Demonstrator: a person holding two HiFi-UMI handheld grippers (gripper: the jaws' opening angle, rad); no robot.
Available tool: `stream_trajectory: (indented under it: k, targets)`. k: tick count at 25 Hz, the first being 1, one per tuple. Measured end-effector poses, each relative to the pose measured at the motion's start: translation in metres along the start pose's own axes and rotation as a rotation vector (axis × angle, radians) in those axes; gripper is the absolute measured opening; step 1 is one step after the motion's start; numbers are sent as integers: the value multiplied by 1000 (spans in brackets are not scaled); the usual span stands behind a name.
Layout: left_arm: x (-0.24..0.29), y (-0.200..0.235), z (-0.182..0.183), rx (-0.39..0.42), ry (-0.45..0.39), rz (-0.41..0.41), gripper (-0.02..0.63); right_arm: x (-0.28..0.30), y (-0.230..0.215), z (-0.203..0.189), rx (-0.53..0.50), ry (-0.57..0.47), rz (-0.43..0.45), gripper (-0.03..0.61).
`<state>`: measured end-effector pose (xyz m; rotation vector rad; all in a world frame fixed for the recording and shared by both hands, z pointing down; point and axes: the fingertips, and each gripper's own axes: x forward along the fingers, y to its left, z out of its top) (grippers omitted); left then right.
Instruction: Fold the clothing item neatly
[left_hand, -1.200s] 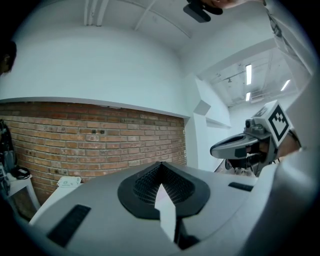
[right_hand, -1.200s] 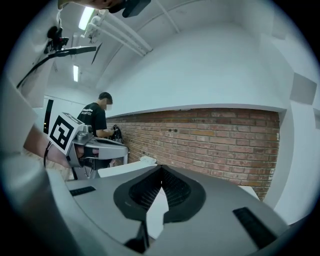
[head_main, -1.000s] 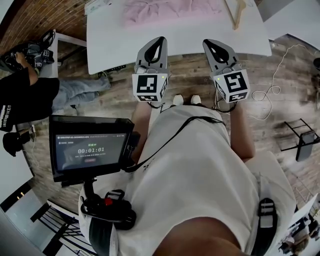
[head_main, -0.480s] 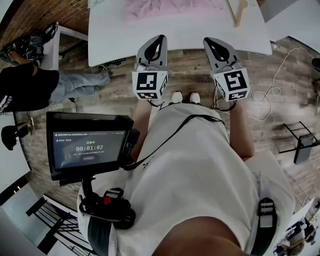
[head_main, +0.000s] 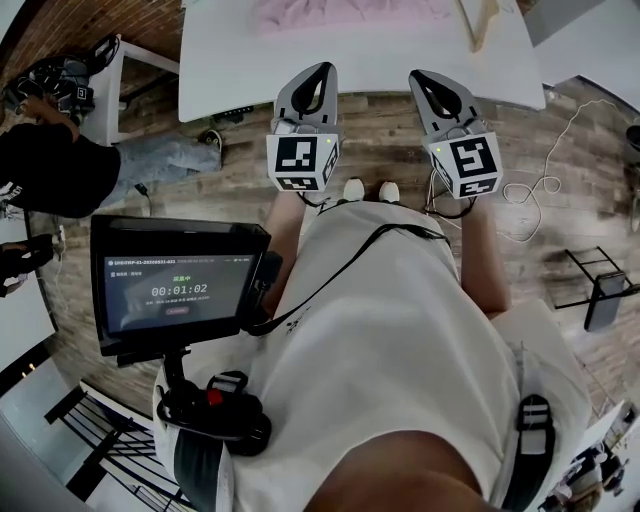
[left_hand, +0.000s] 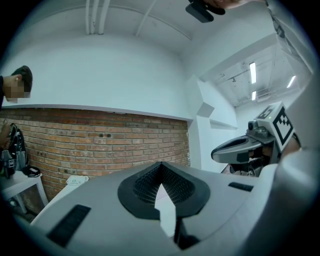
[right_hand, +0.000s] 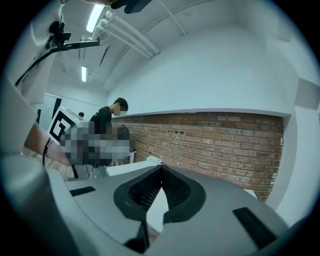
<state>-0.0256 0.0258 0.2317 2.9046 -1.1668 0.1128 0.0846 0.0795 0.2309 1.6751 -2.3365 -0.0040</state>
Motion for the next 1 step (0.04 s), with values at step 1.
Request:
stream_trajectory:
  k: [1]
  targets:
    - [2,0,0,-2,-1,-2,2,0,-2,0,-4,1,-4,4]
